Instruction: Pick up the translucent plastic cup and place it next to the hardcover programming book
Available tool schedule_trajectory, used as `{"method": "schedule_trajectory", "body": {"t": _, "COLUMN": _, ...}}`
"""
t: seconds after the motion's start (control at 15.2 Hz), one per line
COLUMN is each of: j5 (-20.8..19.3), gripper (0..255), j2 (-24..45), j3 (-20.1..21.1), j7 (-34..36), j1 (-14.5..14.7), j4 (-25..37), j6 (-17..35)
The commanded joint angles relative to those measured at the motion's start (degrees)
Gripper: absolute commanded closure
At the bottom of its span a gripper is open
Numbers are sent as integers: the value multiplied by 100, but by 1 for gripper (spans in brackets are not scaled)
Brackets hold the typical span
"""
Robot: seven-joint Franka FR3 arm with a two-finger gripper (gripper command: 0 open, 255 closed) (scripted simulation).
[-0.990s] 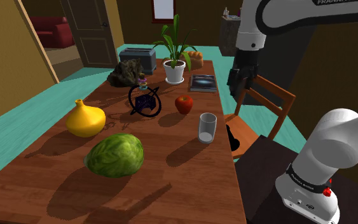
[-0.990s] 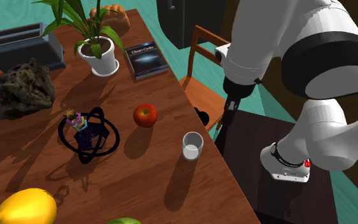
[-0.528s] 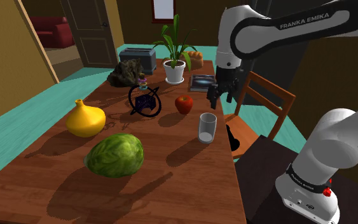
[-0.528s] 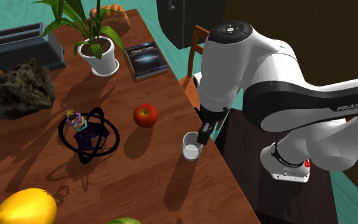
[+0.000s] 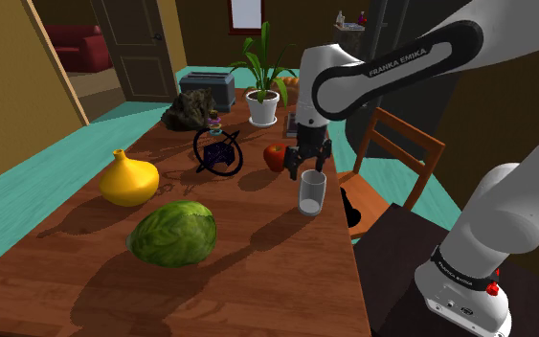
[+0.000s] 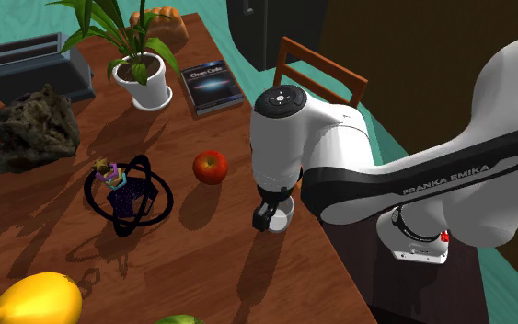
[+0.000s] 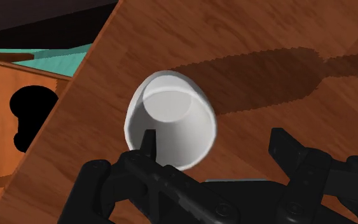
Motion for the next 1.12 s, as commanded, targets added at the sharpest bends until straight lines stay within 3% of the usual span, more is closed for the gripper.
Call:
{"method": "schedule_trajectory", "body": {"t": 0.0, "j5": 4, "gripper": 0, "j2": 103, "j3": 31, "j7": 34, "j1": 6, "j4": -51, "j6": 164}}
{"method": "schedule_trajectory", "body": {"t": 0.33, "j5": 12, "gripper": 0, "j2": 322, "j3": 89, "j7": 47, "j1": 21, "j4": -304, "j6": 636}}
{"method": "schedule_trajectory", "body": {"t": 0.86, "j5": 12, "gripper": 0, "j2": 322, "j3": 89, "j7": 47, "j1": 21, "j4": -303, "j6": 635}}
{"method": "schedule_trajectory", "body": {"t": 0.92, "j5": 12, "gripper": 255, "j2": 322, "j3": 89, "j7": 47, "j1": 21, "j4": -303, "j6": 635}}
{"method": "schedule_trajectory", "body": {"t": 1.06, "j5": 12, "gripper": 255, "j2": 322, "j3": 89, "j7": 47, "j1": 21, "j4": -303, "j6": 635}}
